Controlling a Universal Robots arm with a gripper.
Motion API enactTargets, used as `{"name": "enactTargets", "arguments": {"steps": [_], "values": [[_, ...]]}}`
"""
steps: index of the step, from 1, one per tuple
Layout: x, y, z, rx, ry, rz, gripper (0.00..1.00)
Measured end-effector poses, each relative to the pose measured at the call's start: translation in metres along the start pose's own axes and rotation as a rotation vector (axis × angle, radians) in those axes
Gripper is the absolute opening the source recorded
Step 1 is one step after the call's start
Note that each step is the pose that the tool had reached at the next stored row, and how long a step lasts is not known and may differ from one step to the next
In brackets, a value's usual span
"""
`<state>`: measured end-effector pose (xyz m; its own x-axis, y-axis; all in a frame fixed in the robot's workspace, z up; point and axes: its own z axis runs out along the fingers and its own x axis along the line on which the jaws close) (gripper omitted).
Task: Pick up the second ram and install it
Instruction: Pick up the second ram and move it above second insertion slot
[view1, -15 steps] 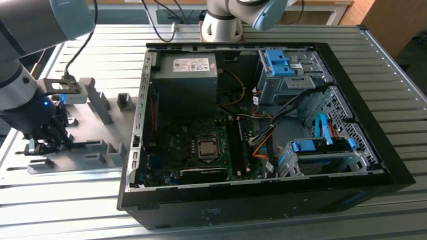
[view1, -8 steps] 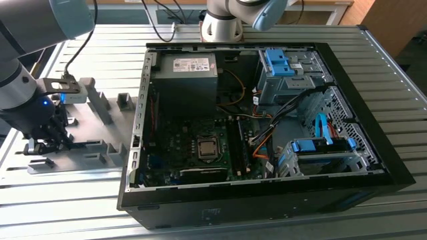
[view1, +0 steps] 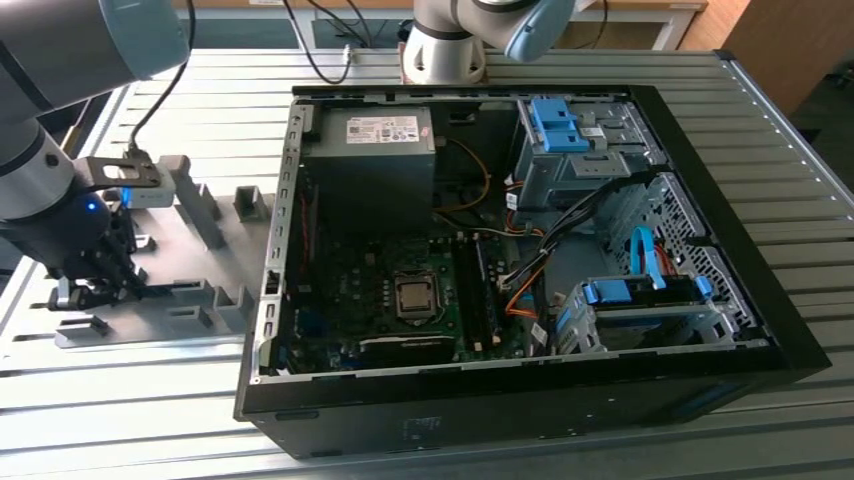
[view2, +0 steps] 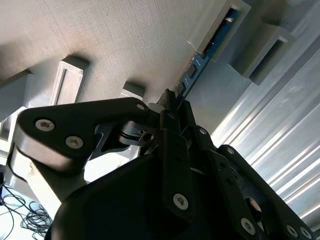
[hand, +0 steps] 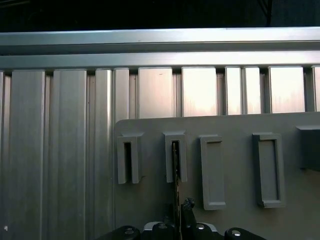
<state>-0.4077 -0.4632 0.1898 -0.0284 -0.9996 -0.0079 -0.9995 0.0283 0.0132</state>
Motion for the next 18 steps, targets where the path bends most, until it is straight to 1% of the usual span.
{"name": "enactTargets", "arguments": {"steps": [4,5,11,15,18], "values": [[0.0000,0.0000,0.0001,0.0000,0.0000,0.000,0.19],[0.0000,0.0000,0.0001,0.0000,0.0000,0.000,0.14],[0.0000,0.0000,0.0001,0.0000,0.0000,-0.003,0.14],[0.0002,0.0000,0.0002,-0.0001,0.0003,-0.029,0.14],[0.0002,0.0000,0.0001,-0.0001,0.0003,-0.032,0.14]]}}
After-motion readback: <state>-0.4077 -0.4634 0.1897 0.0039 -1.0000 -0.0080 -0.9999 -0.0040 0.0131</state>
